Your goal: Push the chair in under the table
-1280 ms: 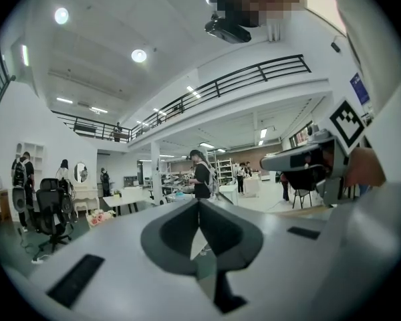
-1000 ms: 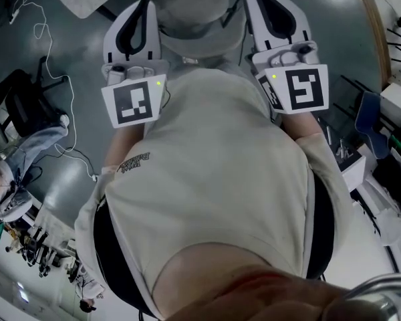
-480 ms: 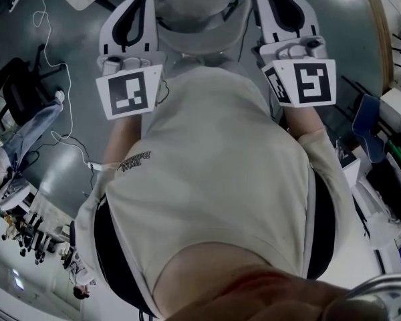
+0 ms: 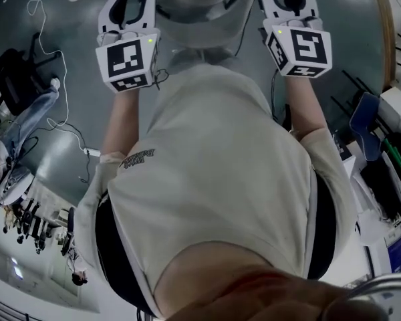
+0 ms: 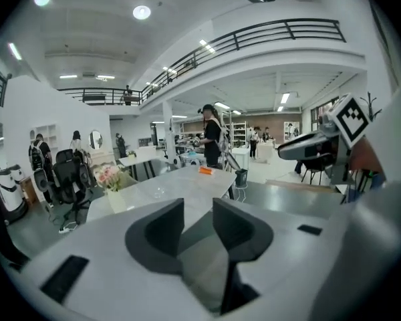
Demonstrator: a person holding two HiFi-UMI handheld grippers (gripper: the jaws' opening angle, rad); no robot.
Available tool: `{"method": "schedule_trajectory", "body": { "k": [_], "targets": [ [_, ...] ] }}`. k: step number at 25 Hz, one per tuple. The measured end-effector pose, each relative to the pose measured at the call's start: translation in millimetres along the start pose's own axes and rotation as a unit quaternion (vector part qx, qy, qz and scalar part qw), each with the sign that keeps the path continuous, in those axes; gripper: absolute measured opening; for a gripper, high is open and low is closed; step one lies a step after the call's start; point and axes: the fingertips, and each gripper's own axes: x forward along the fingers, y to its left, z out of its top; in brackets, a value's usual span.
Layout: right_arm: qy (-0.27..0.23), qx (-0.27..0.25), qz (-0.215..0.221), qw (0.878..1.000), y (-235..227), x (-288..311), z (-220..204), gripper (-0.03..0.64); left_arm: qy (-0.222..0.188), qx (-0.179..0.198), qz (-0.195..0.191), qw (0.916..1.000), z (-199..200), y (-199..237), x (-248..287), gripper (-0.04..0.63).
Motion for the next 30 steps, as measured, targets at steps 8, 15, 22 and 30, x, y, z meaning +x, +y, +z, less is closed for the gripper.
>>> {"method": "schedule_trajectory", "body": {
  "k": [8, 15, 22, 30],
  "targets": [
    [0.103, 0.032, -0.006, 0.994, -19, 44, -95, 0.185, 0.084, -0.021, -0.007, 0.9962, -78, 0, 43, 0.145],
    [0.191, 0.07, -0.013, 0.979, -32, 71, -195, 0.213, 0.131, -0.067, -0.006, 0.989, -153, -1, 80, 0.15],
    [0.249, 0.075, -0.023, 0.965, -32, 91, -266, 0.219, 0.199, -0.095, -0.013, 0.9753, -228, -1, 103, 0.151],
    [0.32, 0.1, -0.035, 0.941, -42, 90, -353, 0.232, 0.297, -0.125, -0.021, 0.9464, -323, -12, 111, 0.175]
  ]
}}
